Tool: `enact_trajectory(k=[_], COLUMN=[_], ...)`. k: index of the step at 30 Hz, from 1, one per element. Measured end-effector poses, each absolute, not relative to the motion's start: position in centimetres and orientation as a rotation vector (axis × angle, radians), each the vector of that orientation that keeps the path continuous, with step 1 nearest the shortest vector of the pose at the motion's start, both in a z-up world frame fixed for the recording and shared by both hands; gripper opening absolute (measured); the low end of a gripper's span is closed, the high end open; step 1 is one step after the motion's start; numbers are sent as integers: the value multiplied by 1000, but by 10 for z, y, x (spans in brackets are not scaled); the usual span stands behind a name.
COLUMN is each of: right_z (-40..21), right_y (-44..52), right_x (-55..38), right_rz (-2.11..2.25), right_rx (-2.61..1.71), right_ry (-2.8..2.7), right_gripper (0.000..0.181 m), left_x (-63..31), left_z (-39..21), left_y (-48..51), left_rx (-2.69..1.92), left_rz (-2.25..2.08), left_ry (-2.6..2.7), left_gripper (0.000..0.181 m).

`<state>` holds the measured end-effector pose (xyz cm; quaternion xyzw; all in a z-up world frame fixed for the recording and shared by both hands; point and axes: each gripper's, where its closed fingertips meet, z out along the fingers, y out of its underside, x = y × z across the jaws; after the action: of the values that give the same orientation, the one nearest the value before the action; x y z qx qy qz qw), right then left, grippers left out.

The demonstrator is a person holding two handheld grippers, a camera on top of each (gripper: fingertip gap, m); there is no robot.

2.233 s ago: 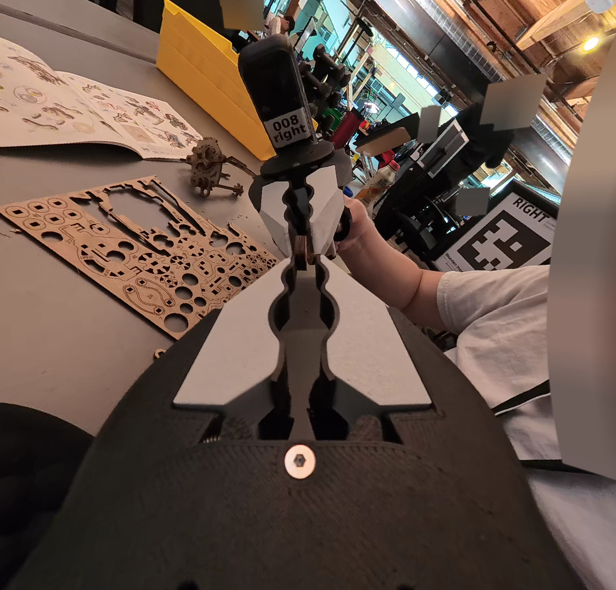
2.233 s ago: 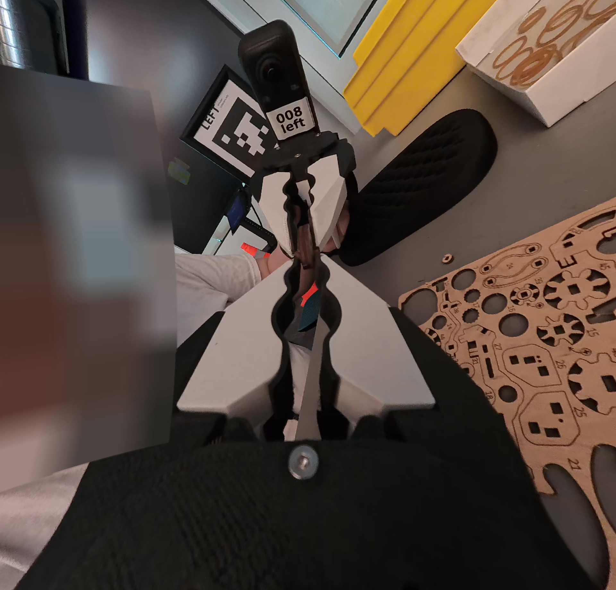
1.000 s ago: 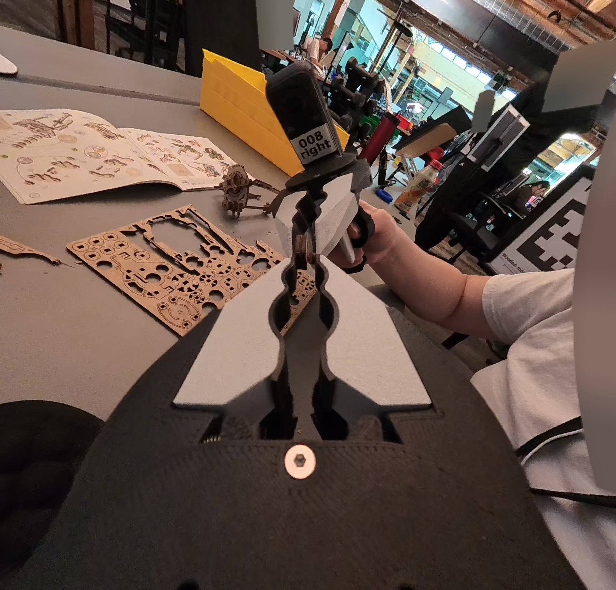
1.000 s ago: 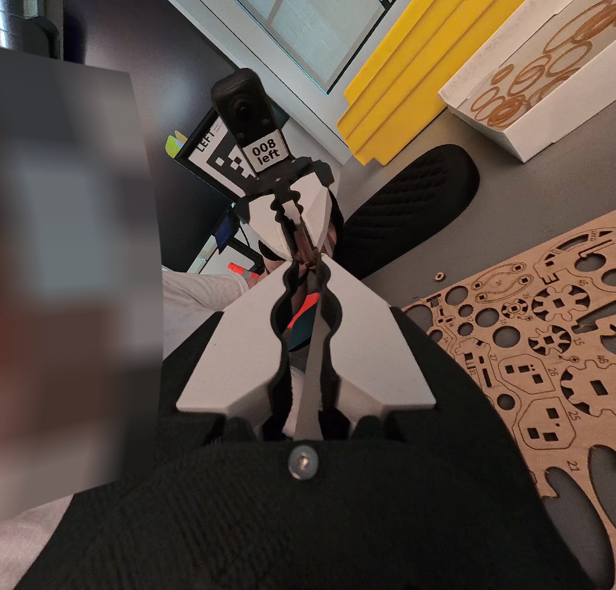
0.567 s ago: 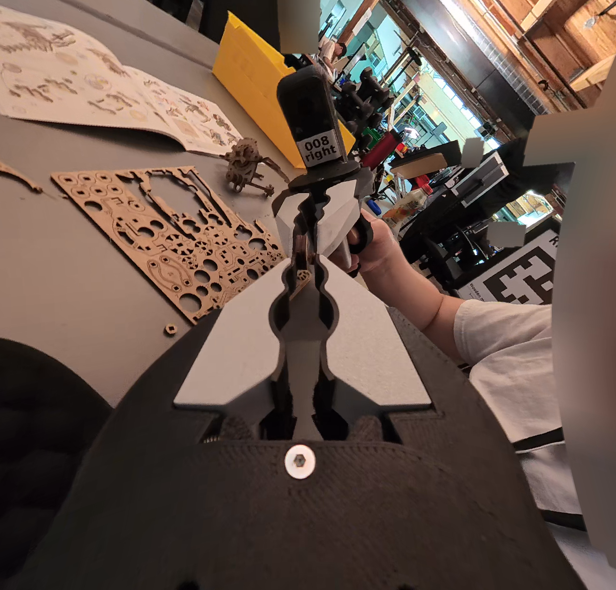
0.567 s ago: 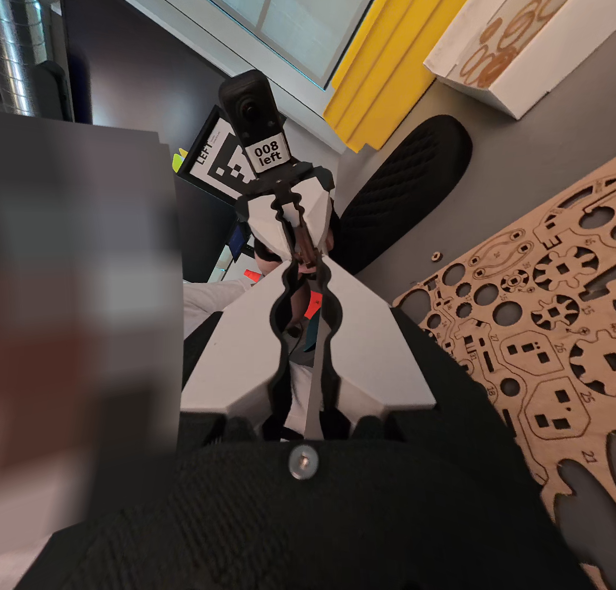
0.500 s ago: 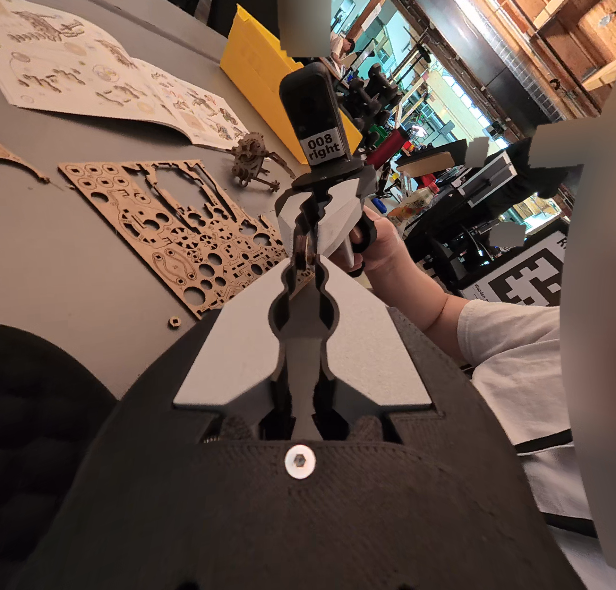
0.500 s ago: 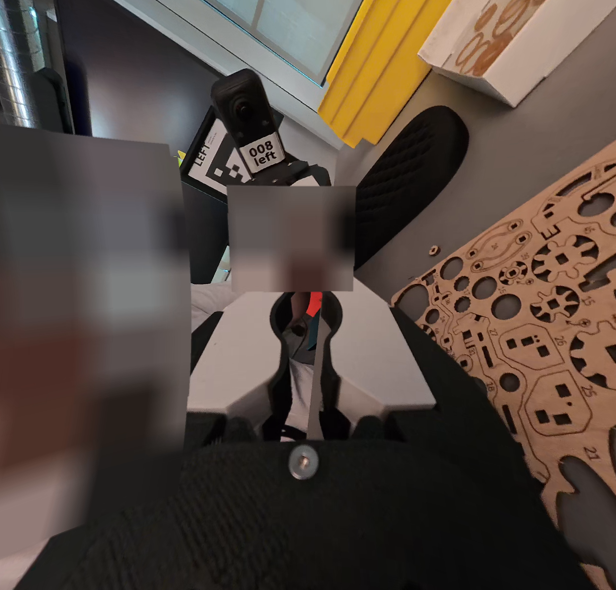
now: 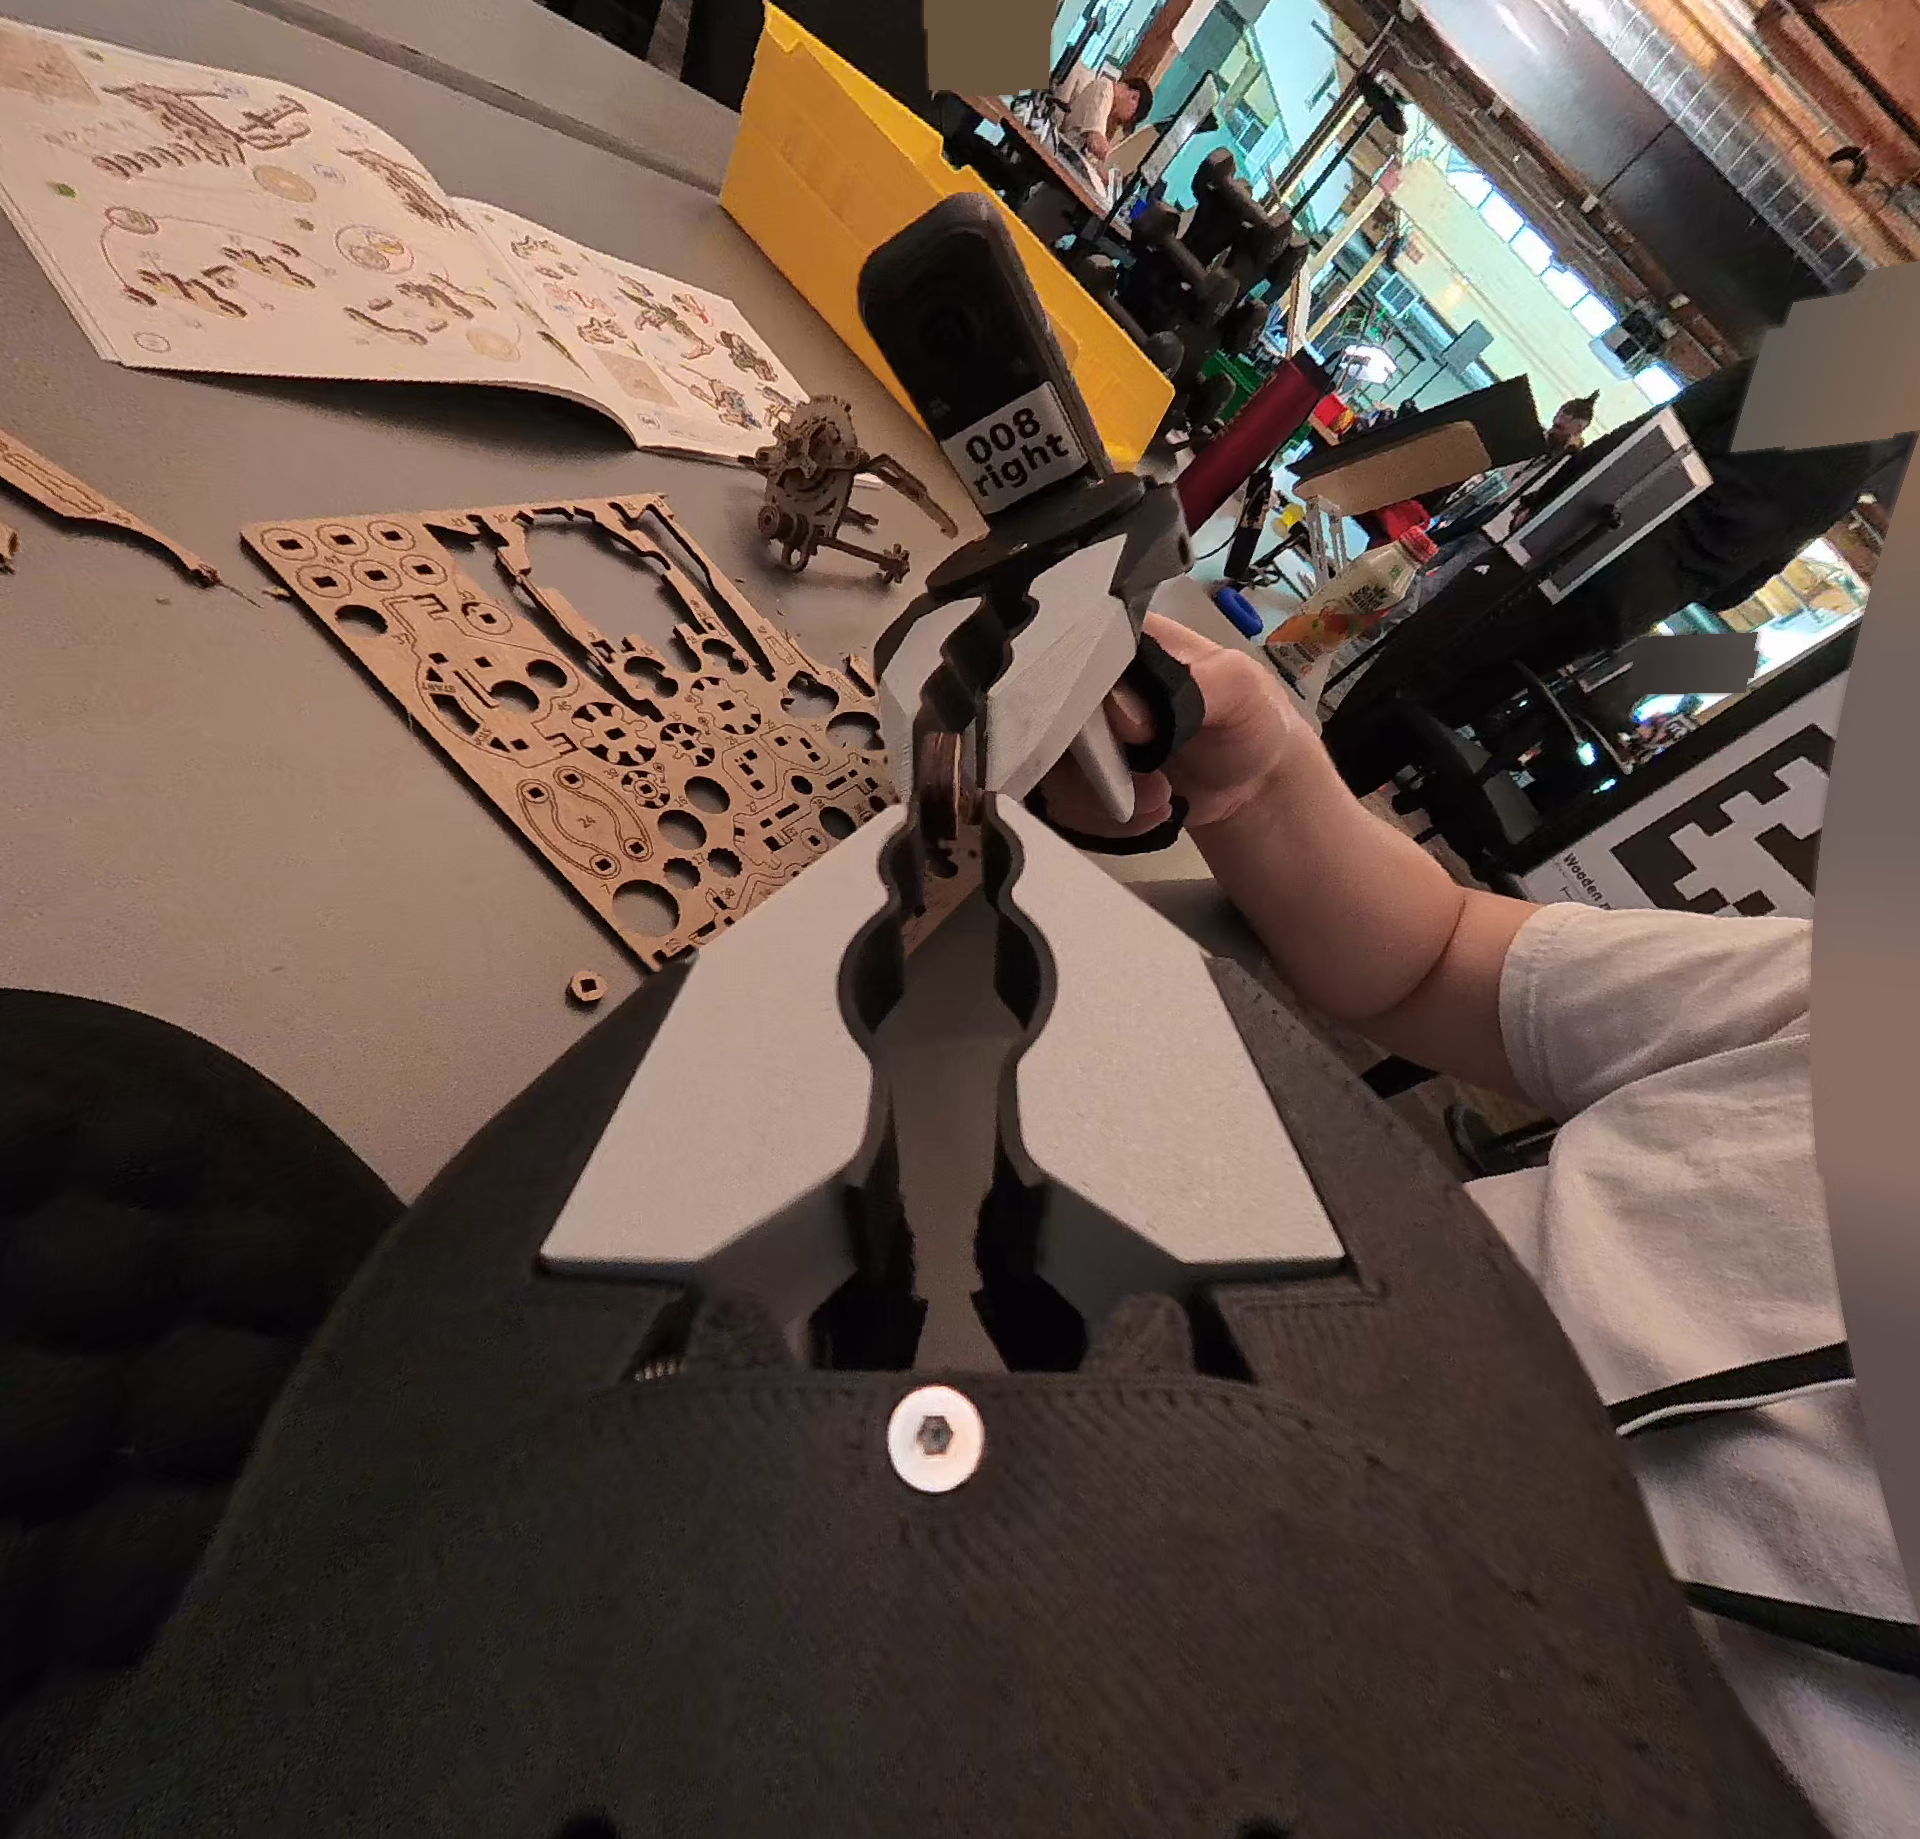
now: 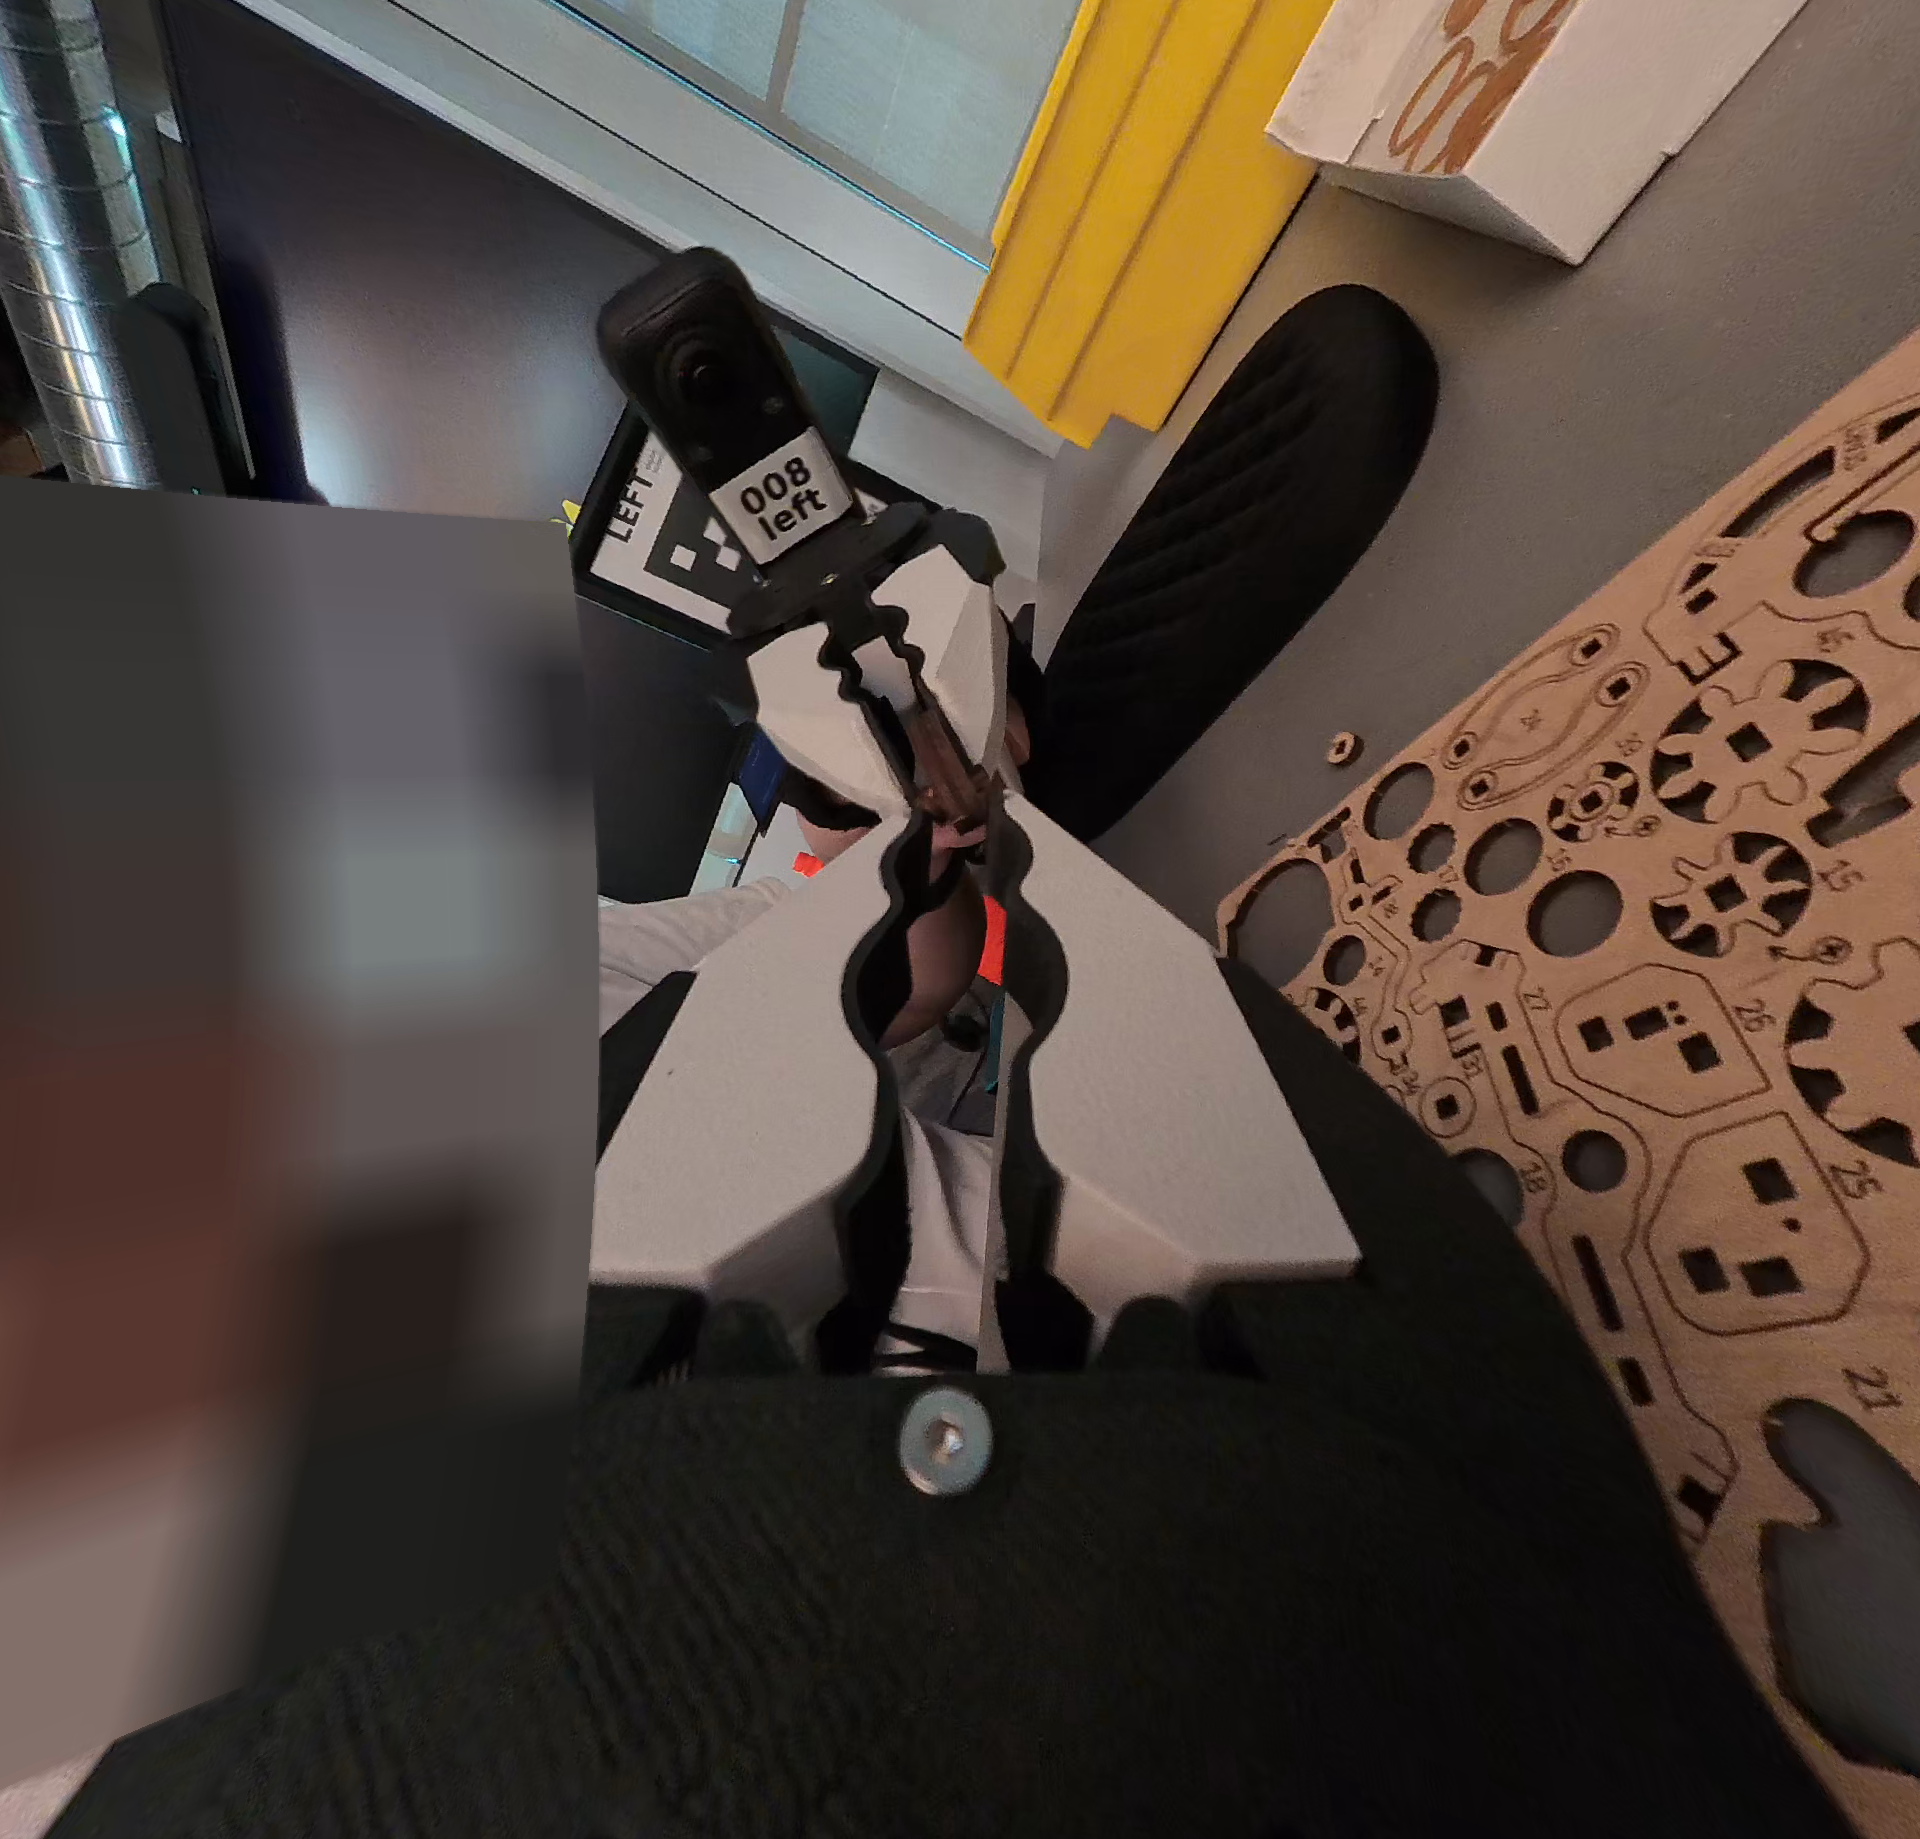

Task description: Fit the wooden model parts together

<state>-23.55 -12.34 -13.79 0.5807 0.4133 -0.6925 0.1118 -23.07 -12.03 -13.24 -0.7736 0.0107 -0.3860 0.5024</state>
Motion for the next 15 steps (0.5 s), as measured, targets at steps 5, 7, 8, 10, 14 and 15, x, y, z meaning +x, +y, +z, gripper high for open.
enact_trajectory(k=[5,7,8,10,14,15], right_z=[-135,-134,-134,-135,-133,-134], right_y=[-124,-125,-125,-125,-125,-124], right_x=[-235,-235,-235,-235,-234,-235], right_rz=[-2052,-2055,-2057,-2057,-2059,-2059], right_rx=[1703,1685,1684,1704,1699,1702], right_ry=[1242,1235,1230,1284,1290,1288], right_gripper=[13,14,13,12,8,8], left_x=[-231,-231,-231,-231,-231,-231], left_z=[-130,-128,-128,-129,-128,-129], left_y=[-121,-121,-121,-121,-122,-122], left_rx=[-1844,-1836,-1837,-1848,-1845,-1848], left_rz=[-975,-978,-978,-971,-984,-977], left_ry=[10,10,12,22,21,23], left_gripper=[9,6,6,6,9,9])
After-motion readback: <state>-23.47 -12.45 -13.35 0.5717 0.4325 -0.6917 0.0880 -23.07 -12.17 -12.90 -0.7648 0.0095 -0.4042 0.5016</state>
